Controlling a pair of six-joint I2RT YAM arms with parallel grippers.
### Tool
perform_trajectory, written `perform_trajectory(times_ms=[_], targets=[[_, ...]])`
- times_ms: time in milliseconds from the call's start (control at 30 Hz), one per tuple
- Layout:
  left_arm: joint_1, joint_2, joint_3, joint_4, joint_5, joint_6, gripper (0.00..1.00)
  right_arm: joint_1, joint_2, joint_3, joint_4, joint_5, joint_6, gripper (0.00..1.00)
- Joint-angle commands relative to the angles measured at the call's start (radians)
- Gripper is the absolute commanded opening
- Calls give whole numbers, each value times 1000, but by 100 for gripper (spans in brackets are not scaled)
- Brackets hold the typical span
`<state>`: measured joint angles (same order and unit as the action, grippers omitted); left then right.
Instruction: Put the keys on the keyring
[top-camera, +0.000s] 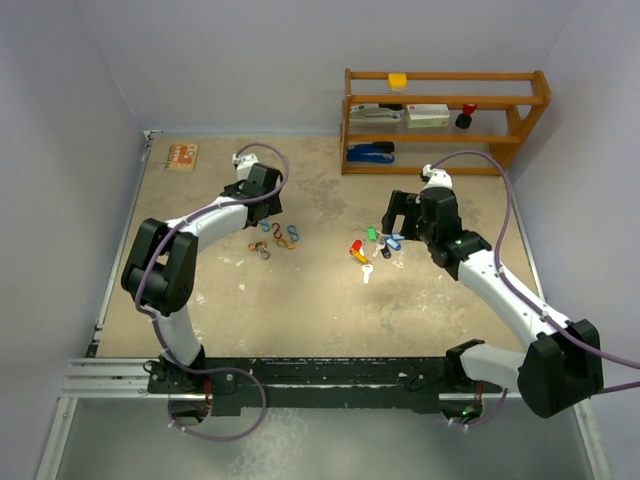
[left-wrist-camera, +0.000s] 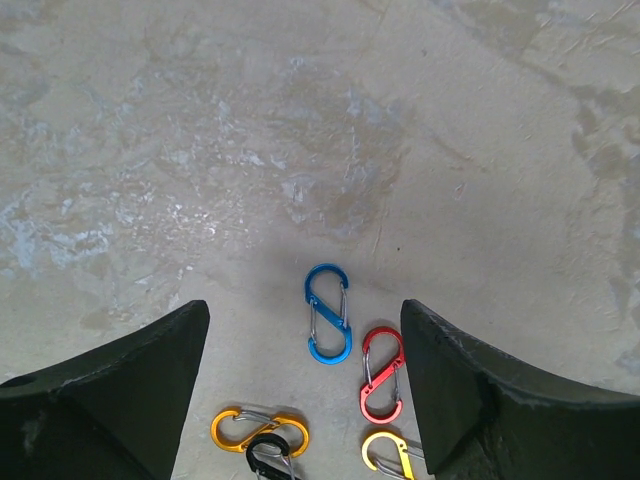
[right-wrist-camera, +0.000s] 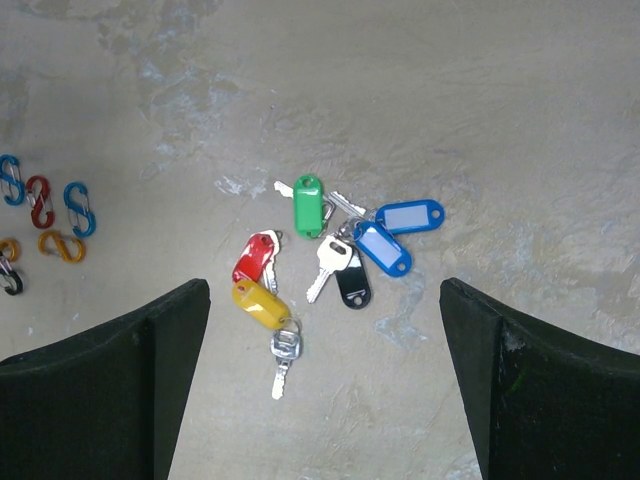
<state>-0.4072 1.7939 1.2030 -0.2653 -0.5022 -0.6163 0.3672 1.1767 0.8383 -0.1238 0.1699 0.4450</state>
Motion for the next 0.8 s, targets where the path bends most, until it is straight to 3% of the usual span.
perform_trajectory(times_ms=[0,767], targets=[[-8,37,57,-10,1,4,74,1,8,59,4,5,-14,100],[-21,78,18,3,34,-30,68,1,16,58,-23,20,-22,100]])
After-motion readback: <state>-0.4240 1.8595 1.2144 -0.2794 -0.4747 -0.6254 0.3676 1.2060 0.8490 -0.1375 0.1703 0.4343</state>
